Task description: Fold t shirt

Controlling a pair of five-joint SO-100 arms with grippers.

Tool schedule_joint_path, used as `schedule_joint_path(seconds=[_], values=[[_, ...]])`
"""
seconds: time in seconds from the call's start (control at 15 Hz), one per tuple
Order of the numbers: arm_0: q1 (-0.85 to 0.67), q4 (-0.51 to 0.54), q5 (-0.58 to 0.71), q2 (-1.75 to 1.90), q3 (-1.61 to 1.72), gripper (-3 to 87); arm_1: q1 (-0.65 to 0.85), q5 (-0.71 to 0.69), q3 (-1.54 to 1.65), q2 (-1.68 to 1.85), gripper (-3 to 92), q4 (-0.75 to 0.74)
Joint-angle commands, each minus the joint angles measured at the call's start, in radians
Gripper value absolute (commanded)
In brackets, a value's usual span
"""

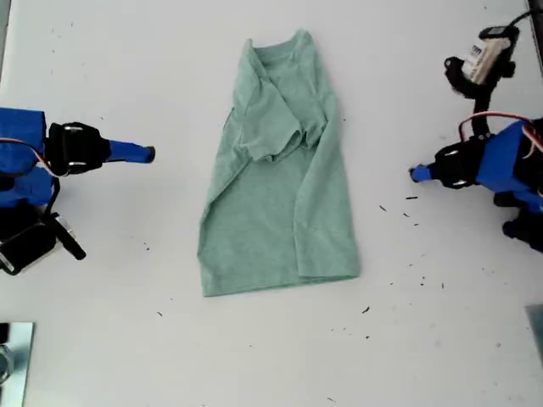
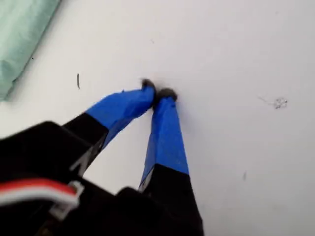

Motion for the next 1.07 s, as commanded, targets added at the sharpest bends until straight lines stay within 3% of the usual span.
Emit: schedule_joint_path(seconds=[0.0,0.2,0.4,0.6,0.73,0.93,1.0], values=[[0.207,-0.008,-0.17,-0.574,-0.393,-0.2,0.009,-0.003,0.005,0.009,2.4,-0.021],[0.391,0.394,-0.23,-1.155,-1.118,-0.2,0.015,-0.003,0.011,0.023,2.4,-0.02],[0.497,0.692,-0.242,-1.531,-1.689,-0.2,0.014,0.002,0.028,0.094,2.4,0.012],[0.511,0.724,-0.218,-1.74,-1.95,-0.2,0.012,0.009,0.044,0.173,2.4,0.052],[0.494,0.716,-0.224,-1.744,-1.951,29.2,0.008,0.011,0.044,0.173,2.4,0.052],[0.439,0.689,-0.219,-1.787,-1.861,31.4,0.0,0.009,0.044,0.173,2.4,0.052],[0.417,0.615,-0.21,-1.79,-1.77,31.1,-0.003,0.011,0.044,0.175,2.4,0.054]])
